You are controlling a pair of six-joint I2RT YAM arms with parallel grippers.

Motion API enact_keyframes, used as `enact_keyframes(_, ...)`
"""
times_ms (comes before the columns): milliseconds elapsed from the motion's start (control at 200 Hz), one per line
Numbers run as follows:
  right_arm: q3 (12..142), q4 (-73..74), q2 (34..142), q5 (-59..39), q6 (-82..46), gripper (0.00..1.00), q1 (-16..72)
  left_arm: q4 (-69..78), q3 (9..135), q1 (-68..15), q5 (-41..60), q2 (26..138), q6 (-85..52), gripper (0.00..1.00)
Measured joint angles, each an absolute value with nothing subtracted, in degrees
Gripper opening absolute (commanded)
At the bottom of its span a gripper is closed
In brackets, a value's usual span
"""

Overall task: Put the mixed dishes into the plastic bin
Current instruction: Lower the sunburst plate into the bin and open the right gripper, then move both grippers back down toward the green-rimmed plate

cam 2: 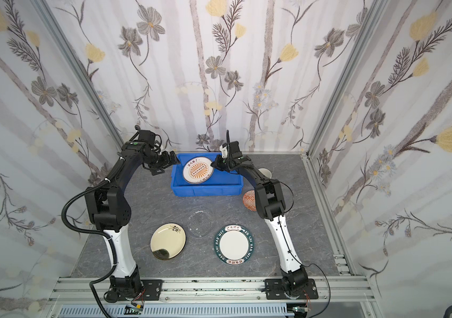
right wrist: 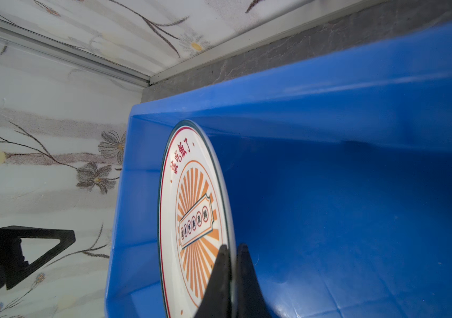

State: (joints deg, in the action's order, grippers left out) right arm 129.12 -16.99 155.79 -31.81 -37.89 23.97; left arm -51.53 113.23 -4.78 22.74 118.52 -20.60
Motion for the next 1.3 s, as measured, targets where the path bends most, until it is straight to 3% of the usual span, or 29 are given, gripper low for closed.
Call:
enact_keyframes(310, 129.12, -16.47, 157.91, -32.47, -38.52, 0.03, 25.3, -52.42, 112.22, -4.78, 22.72, 118.52, -20.36, 0.99)
enact_keyframes(415, 129.12, -15.44, 158.21, -32.4, -38.52, 0.15, 25.71, -52.58, 112.18, -4.75, 22.72, 118.26, -19.77, 0.99)
enact_keyframes(505, 129.12, -15.25, 158.21, -32.49, -38.52, 0.32, 25.87, -52.71, 112.09, -4.71, 22.74, 117.84, -19.42, 0.99)
enact_keyframes(849, 129.21, -18.39, 157.03, -30.3, -34.76, 0.58, 25.15, -52.99, 109.84, -4.62, 23.35, 115.63, -18.15, 1.0)
enact_keyframes(1094, 128.84, -27.99, 150.41, -26.61, -26.98, 0.58, 20.91, -52.8, 107.28, -5.67, 24.91, 112.86, -17.98, 1.0)
enact_keyframes(1299, 112.44, -34.74, 129.86, -23.46, -21.43, 0.56, 21.39, -53.12, 103.18, -16.43, 22.02, 108.44, -15.49, 0.99)
